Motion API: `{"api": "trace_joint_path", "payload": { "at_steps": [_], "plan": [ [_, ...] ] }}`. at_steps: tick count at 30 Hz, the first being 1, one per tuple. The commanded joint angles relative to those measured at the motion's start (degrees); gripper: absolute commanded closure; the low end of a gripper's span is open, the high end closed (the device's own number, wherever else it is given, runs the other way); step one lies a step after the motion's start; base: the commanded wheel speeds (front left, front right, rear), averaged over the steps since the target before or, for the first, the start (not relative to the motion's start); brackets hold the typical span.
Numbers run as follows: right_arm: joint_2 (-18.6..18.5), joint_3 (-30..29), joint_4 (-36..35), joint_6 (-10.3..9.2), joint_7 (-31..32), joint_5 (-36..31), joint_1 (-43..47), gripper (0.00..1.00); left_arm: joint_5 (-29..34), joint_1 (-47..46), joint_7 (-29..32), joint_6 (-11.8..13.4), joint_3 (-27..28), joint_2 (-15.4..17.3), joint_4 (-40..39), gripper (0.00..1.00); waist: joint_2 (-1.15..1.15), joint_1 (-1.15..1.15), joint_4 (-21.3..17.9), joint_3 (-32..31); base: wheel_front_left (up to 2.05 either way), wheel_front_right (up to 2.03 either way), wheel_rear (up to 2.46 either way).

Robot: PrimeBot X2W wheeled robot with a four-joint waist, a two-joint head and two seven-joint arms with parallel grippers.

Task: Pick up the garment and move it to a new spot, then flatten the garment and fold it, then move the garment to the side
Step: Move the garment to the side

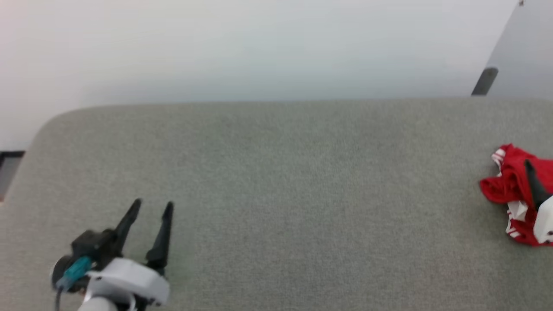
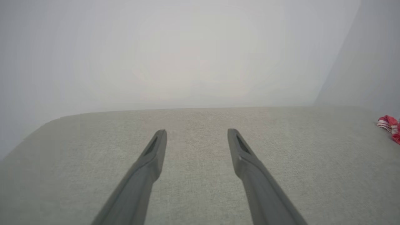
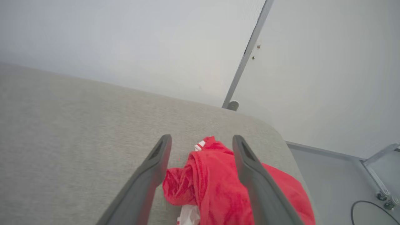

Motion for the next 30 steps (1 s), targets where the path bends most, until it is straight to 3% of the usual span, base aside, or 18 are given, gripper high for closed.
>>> {"api": "trace_joint_path", "payload": {
  "at_steps": [1,7,14,21,30],
  "plan": [
    [-0.04,-1.20,-1.40,-0.09,-0.25,-0.49,1.57,0.00,0.10,1.00,-0.06,0.42,0.62,0.34,-0.54,0.00,0.00,0.00,0.97,-2.49,0.00,0.00,0.00],
    [3.43,-9.53,-12.26,-0.08,-0.26,-4.88,12.44,0.00,0.77,5.51,-0.06,1.37,2.98,0.81,-2.34,0.00,0.00,0.00,1.79,-4.48,0.00,0.00,0.00],
    [9.08,-17.50,-23.73,-0.08,-0.27,-10.75,24.01,0.00,0.63,9.13,-0.06,0.80,5.02,0.97,-3.81,0.00,0.00,0.00,2.61,-6.19,0.00,0.00,0.00],
    [14.16,-21.36,-32.51,-0.08,-0.28,-14.79,32.09,0.00,1.08,11.84,-0.06,0.22,6.89,0.83,-5.30,0.00,0.00,0.00,3.06,-6.97,0.00,0.00,0.00],
    [18.86,-24.64,-38.58,-0.08,-0.28,-17.33,38.89,0.00,2.11,14.59,-0.06,-0.22,8.68,-0.20,-5.90,0.00,0.00,0.00,3.60,-7.55,0.00,0.00,0.00]
  ]
}}
